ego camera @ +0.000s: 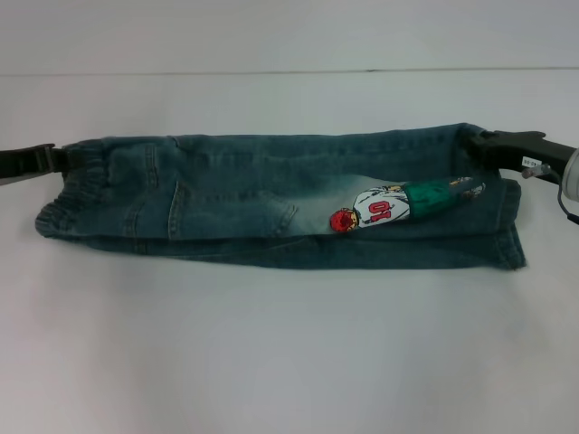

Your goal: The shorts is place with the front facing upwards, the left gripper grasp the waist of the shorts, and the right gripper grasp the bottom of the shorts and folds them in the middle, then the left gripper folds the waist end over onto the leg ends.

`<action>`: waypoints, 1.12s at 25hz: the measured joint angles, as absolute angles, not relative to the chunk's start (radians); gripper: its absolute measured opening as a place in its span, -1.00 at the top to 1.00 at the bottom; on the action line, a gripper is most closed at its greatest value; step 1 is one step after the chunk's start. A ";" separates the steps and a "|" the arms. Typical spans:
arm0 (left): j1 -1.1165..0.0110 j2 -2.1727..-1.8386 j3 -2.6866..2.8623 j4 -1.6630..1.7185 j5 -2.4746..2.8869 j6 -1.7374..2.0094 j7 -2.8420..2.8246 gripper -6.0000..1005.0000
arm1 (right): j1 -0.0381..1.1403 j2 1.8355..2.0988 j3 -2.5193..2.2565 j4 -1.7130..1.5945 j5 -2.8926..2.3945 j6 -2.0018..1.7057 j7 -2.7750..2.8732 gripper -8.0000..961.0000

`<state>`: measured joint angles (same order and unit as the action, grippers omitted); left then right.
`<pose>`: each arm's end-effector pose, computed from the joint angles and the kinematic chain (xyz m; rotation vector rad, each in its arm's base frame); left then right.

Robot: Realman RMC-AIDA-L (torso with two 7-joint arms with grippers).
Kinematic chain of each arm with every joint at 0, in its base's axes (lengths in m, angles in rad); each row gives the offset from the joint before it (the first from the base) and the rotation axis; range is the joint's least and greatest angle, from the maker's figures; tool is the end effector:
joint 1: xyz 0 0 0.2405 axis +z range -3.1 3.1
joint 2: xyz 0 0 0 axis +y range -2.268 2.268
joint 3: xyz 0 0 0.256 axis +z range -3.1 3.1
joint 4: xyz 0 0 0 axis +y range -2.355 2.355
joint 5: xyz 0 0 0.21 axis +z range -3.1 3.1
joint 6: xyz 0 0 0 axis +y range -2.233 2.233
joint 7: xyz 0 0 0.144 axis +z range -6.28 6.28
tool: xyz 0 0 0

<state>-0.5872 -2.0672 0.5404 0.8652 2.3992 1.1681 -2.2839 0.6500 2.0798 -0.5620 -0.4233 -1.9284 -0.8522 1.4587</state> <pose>-0.3151 0.3882 0.0656 -1.9659 -1.4892 -0.3954 0.3095 0.4039 -0.0076 -2.0914 1.0259 0.4895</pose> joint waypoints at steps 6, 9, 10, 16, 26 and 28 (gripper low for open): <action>-0.588 -2.069 0.549 0.865 2.400 1.143 -2.290 0.57 | 0.652 2.079 -0.598 -0.423 -1.932 -0.850 1.481 0.69; -0.585 -2.066 0.545 0.865 2.401 1.143 -2.292 0.39 | 0.649 2.078 -0.600 -0.423 -1.932 -0.850 1.482 0.67; -0.584 -2.064 0.544 0.865 2.403 1.143 -2.292 0.30 | 0.647 2.078 -0.600 -0.423 -1.931 -0.850 1.483 0.66; -0.576 -2.063 0.542 0.865 2.406 1.141 -2.292 -0.18 | 0.643 2.071 -0.591 -0.423 -1.927 -0.854 1.486 0.09; -0.555 -2.062 0.503 0.915 2.390 1.205 -2.274 -0.69 | 0.616 2.039 -0.561 -0.447 -1.926 -0.967 1.544 -0.74; -0.544 -2.061 0.497 0.934 2.371 1.231 -2.265 -0.69 | 0.601 2.028 -0.544 -0.467 -1.925 -1.036 1.566 -0.84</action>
